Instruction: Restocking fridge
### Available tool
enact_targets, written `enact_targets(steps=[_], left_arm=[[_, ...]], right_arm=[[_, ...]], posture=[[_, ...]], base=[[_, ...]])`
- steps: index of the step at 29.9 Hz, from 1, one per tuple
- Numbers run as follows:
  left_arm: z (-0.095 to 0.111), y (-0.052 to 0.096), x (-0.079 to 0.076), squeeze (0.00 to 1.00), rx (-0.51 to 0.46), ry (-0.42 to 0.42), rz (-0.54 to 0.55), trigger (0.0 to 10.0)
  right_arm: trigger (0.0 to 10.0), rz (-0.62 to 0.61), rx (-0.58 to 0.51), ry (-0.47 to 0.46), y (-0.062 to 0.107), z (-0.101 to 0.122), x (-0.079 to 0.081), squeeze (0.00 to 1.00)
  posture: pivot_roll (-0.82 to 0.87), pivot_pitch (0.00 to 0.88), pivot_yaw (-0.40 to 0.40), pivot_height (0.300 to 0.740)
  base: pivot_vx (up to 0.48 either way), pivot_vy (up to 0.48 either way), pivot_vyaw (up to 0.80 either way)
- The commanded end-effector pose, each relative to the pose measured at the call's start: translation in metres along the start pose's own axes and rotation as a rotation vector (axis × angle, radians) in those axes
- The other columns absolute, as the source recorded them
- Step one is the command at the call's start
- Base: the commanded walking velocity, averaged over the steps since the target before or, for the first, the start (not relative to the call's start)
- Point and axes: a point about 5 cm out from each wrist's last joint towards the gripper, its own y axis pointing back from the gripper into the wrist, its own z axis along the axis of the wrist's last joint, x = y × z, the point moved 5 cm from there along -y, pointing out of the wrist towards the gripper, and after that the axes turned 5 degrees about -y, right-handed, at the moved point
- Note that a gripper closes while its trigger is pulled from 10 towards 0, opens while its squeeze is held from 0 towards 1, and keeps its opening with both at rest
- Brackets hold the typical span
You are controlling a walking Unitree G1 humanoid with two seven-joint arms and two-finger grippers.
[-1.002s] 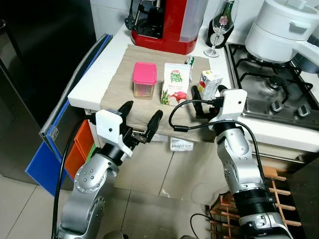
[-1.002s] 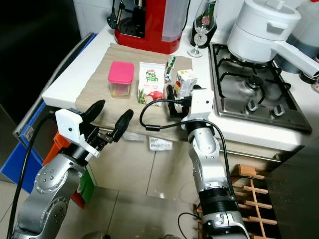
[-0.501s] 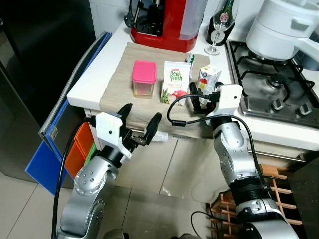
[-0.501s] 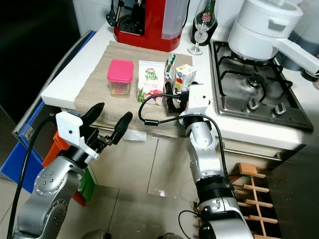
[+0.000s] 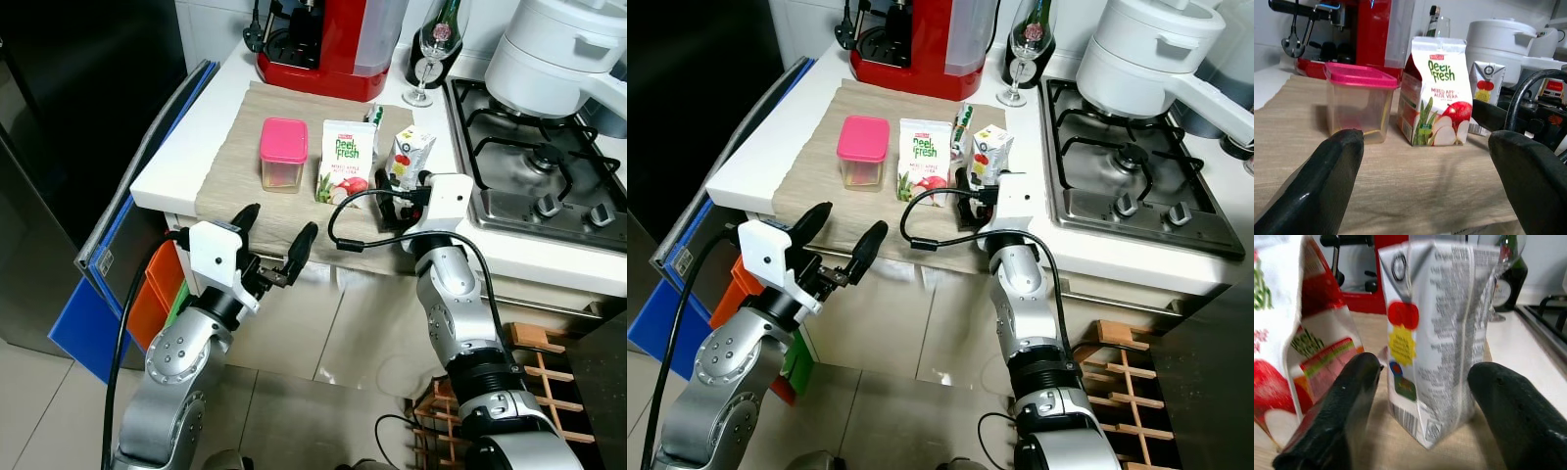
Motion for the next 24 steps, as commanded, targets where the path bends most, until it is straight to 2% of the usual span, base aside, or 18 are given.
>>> enact_targets(steps=[1, 6, 15, 24], left_arm=[[-0.003, -0.002, -0.002, 0.0, 0.01, -0.001, -0.006, 10.0], [-0.003, -0.004, -0.001, 0.0, 0.008, -0.009, -0.01, 10.0], [-0.005, -0.004, 0.0, 0.0, 0.011, -0.016, -0.013, 10.0], [-0.005, -0.004, 0.0, 0.0, 0.011, -0.014, -0.011, 10.0]], right_arm=[[0.0, -0.008, -0.028, -0.012, -0.005, 0.008, -0.002, 0.0], [0.0, -0.015, -0.042, -0.001, -0.007, 0.012, -0.003, 0.0], [0.0, -0.011, -0.155, 0.024, -0.008, 0.043, -0.004, 0.0], [0.0, -0.027, -0.136, 0.034, 0.008, 0.035, -0.01, 0.0]], posture=[[0.06, 0.061, -0.076, 0.74], [0.06, 0.055, -0.074, 0.74], [0.05, 0.041, -0.073, 0.74], [0.05, 0.041, -0.073, 0.74]], base=[[0.0, 0.0, 0.0], [0.0, 0.0, 0.0], [0.0, 0.0, 0.0], [0.0, 0.0, 0.0]])
